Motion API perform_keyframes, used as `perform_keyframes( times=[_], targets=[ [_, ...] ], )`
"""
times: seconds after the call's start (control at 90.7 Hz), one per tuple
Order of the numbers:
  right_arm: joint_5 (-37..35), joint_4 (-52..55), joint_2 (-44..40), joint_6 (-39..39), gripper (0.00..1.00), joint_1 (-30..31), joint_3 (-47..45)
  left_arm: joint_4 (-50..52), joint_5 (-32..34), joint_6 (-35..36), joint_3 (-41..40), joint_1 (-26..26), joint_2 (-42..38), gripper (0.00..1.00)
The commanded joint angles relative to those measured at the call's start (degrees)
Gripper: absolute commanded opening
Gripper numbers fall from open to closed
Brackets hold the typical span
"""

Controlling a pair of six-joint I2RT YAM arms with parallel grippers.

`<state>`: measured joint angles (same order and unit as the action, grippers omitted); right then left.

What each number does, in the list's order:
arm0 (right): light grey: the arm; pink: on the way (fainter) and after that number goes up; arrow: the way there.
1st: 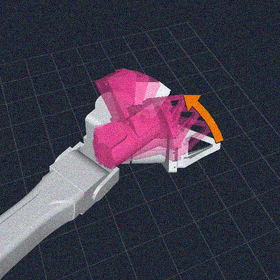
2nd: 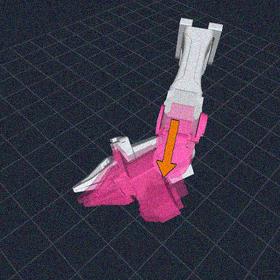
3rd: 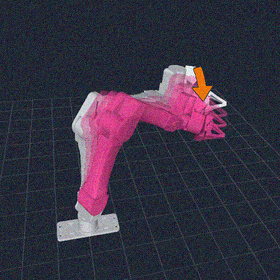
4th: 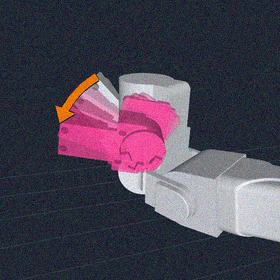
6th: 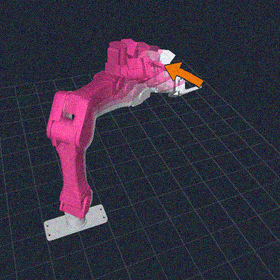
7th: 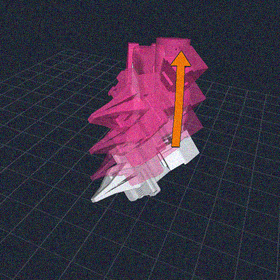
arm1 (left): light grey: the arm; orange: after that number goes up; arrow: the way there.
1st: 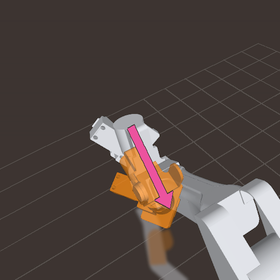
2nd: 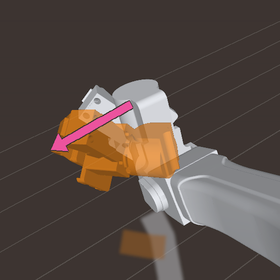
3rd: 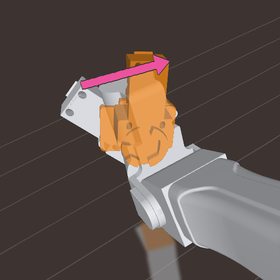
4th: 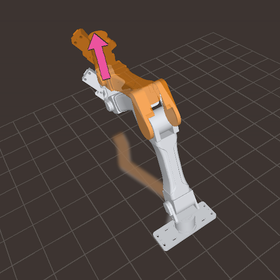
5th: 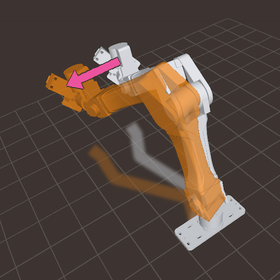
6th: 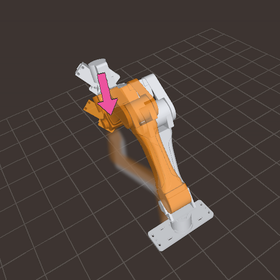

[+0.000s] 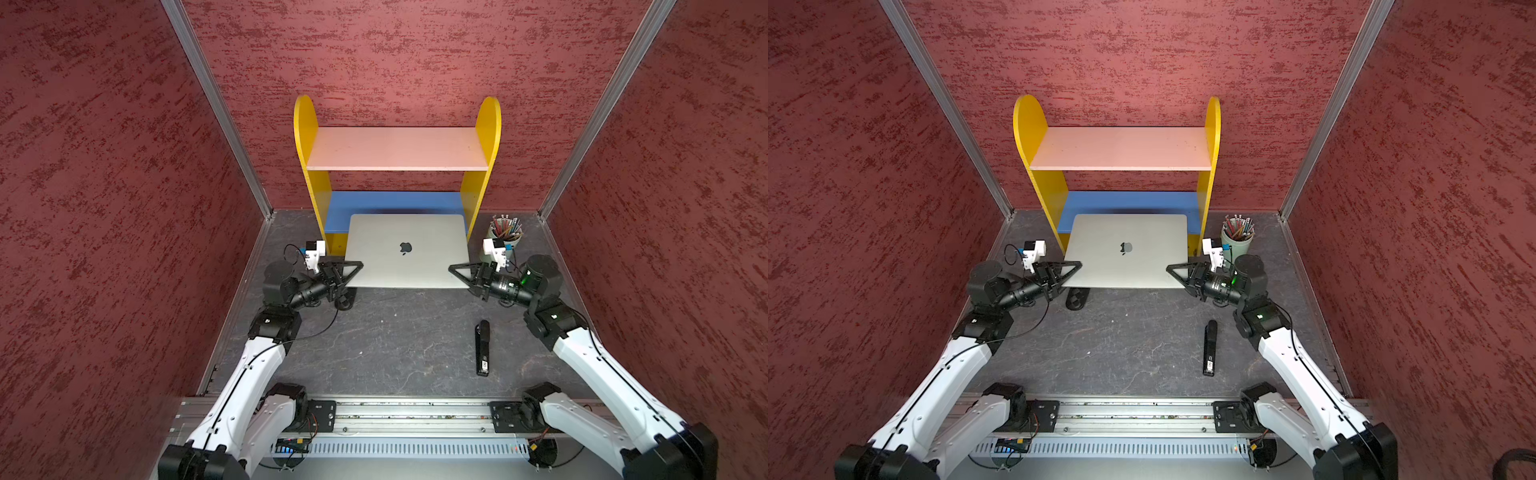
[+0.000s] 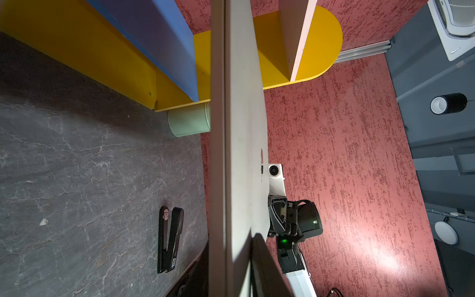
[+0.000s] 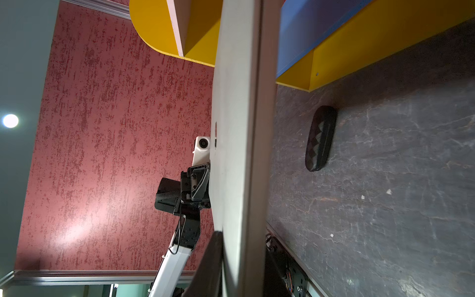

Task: Close the laptop lid and set it aside
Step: Place the laptop on the shelf.

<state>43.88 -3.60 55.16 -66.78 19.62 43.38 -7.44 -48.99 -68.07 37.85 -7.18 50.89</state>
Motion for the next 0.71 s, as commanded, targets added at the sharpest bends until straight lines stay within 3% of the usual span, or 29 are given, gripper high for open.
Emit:
perform_keyframes(
  times=[0.0, 0.694],
  targets=[
    [1.5, -0.2, 1.5, 7.3, 0.12, 1.0, 2.9, -6.5, -5.1, 4.8, 5.6, -1.1, 0.1, 0.01],
    [3.7, 0.7, 10.0, 7.0, 0.14, 1.1, 13.7, -5.6, -6.3, 5.6, 16.3, -0.2, 6.5, 0.01]
  ],
)
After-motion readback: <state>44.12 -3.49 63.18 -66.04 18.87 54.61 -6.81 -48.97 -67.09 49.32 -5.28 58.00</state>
